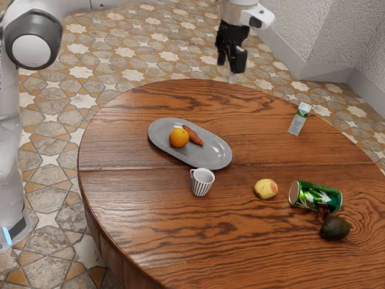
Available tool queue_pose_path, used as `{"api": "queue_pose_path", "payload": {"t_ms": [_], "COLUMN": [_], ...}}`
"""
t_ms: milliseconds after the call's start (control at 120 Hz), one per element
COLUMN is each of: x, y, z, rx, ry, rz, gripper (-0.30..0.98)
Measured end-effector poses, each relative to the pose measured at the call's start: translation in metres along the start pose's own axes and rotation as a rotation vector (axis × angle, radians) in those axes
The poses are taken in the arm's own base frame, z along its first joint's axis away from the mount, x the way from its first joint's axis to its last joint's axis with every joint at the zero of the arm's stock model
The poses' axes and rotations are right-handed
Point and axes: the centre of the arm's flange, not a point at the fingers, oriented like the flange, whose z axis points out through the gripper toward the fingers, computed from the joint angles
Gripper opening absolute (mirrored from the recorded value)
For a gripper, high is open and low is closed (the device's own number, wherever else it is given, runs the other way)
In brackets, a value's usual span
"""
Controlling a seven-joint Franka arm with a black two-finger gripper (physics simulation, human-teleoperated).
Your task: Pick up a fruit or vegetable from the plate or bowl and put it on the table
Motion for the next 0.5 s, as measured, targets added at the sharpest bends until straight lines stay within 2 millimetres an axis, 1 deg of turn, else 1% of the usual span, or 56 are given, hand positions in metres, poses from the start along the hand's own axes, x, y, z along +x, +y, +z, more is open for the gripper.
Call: {"api": "queue_pose_path", "payload": {"t_ms": [100, 167, 200, 217, 267, 317, 342, 358, 383, 400, 442, 500], "x": [-0.002, -0.004, -0.005, -0.007, -0.019, -0.042, -0.052, -0.057, -0.06, -0.059, -0.052, -0.041], "y": [-0.025, -0.036, -0.039, -0.04, -0.037, -0.026, -0.018, -0.013, -0.005, 0.001, 0.016, 0.035], "z": [-0.002, -0.001, -0.01, -0.021, -0.074, -0.128, -0.145, -0.151, -0.154, -0.152, -0.141, -0.119], "rx": [0.011, 0.015, 0.019, 0.025, 0.038, 0.04, 0.038, 0.037, 0.036, 0.035, 0.033, 0.032], "ry": [-0.015, -0.025, -0.013, 0.005, 0.094, 0.183, 0.208, 0.215, 0.213, 0.206, 0.176, 0.121], "rz": [-0.049, -0.071, -0.077, -0.079, -0.078, -0.061, -0.048, -0.039, -0.024, -0.013, 0.014, 0.048], "gripper": [0.69, 0.69, 0.69, 0.69, 0.69, 0.69, 0.69, 0.69, 0.69, 0.69, 0.69, 0.69]}}
